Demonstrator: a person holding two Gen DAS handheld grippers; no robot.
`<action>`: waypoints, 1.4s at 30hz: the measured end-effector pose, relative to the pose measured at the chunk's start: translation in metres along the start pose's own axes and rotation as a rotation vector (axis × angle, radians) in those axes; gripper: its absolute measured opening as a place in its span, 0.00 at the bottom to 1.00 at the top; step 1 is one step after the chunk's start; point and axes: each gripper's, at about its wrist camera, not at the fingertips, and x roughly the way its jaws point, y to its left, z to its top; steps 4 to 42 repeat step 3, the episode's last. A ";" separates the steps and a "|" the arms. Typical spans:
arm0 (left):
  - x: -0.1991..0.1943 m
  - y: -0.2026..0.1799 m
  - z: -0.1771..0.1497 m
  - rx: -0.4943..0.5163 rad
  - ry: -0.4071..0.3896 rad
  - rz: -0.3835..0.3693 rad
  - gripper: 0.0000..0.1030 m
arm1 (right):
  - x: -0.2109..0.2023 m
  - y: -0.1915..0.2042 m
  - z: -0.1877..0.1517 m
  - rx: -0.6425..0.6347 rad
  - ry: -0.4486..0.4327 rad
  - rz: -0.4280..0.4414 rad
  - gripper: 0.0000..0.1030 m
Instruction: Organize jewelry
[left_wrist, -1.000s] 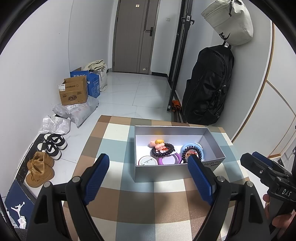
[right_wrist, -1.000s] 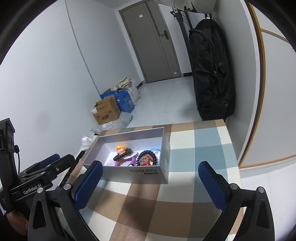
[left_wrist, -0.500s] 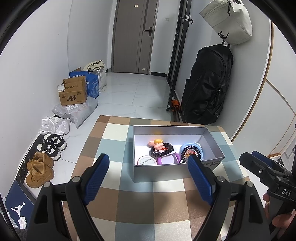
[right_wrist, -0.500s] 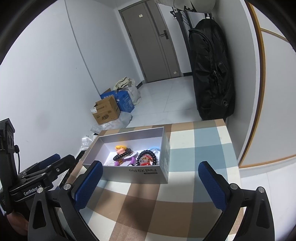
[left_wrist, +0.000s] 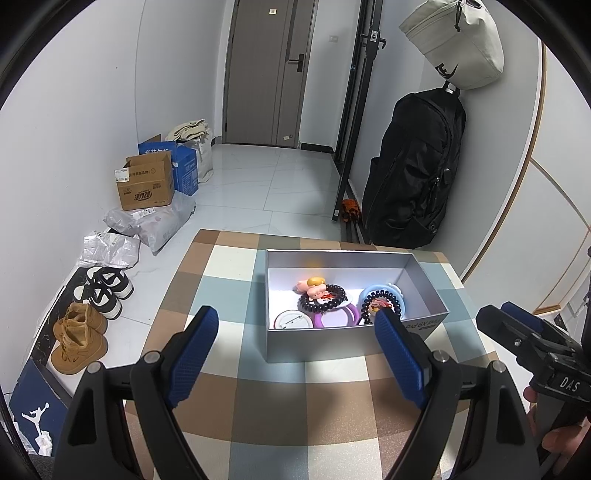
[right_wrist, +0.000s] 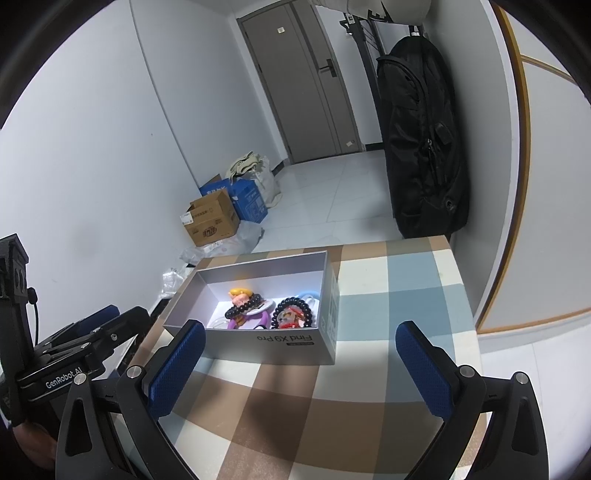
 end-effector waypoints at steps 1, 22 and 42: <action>0.000 0.001 -0.001 0.001 -0.002 -0.006 0.81 | 0.000 0.000 0.000 0.000 0.000 -0.001 1.00; -0.002 0.000 -0.001 0.005 -0.009 -0.020 0.81 | 0.000 0.001 -0.001 -0.001 0.001 -0.001 1.00; -0.002 0.000 -0.001 0.005 -0.009 -0.020 0.81 | 0.000 0.001 -0.001 -0.001 0.001 -0.001 1.00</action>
